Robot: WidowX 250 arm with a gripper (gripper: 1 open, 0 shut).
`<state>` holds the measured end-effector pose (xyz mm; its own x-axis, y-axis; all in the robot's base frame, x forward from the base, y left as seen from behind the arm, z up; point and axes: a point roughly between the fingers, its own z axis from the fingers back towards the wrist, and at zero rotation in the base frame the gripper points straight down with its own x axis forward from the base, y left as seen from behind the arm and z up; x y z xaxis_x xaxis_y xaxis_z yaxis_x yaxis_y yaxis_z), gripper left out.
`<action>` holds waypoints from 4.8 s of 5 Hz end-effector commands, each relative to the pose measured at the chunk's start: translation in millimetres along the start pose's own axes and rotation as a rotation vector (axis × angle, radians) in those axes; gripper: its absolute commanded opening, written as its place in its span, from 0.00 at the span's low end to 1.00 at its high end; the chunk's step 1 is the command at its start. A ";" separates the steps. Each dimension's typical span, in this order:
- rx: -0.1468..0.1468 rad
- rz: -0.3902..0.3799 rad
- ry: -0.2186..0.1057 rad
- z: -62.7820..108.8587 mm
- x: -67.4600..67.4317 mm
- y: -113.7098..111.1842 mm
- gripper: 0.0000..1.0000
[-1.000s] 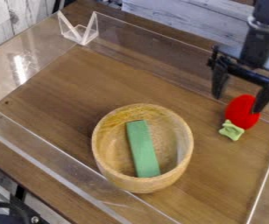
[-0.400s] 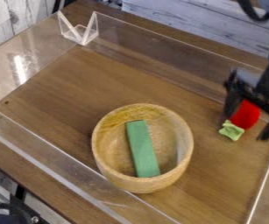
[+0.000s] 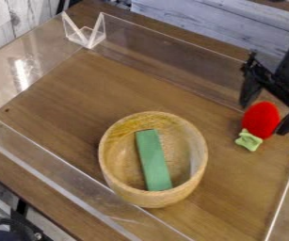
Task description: Move the red object to the left side of the table
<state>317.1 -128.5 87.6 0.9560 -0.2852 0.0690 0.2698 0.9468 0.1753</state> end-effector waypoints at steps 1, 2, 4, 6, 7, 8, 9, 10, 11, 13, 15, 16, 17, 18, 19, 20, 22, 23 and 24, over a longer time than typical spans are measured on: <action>0.005 0.059 -0.091 16.1 13.4 13.7 1.00; 0.015 0.111 -0.094 6.2 18.8 19.6 1.00; 0.012 0.083 -0.116 -12.8 20.6 9.5 1.00; 0.032 0.169 -0.126 -18.1 41.0 29.4 1.00; 0.041 0.227 -0.124 -1.8 37.0 21.1 1.00; 0.027 0.252 -0.135 11.0 35.8 5.7 1.00; 0.012 0.273 -0.146 23.2 33.8 -9.4 1.00; 0.010 0.250 -0.154 15.1 37.7 2.6 1.00; 0.024 0.219 -0.156 8.1 38.4 16.8 1.00; 0.010 0.171 -0.138 -15.7 44.3 16.4 1.00; -0.005 0.125 -0.133 -32.6 43.3 20.9 0.00; -0.014 0.129 -0.151 -18.6 40.3 26.5 0.00; -0.020 0.142 -0.197 3.2 34.3 34.9 0.00; -0.025 0.168 -0.233 22.2 26.3 49.7 0.00; -0.023 0.190 -0.252 34.3 17.8 61.8 0.00; -0.018 0.217 -0.264 42.5 9.1 72.3 0.00; -0.005 0.282 -0.280 54.3 -5.1 104.3 0.00; 0.004 0.321 -0.273 51.8 -19.7 130.8 0.00; 0.014 0.365 -0.259 57.8 -39.5 155.6 0.00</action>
<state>314.3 19.9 155.3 0.9423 0.0419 0.3320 -0.0810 0.9912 0.1049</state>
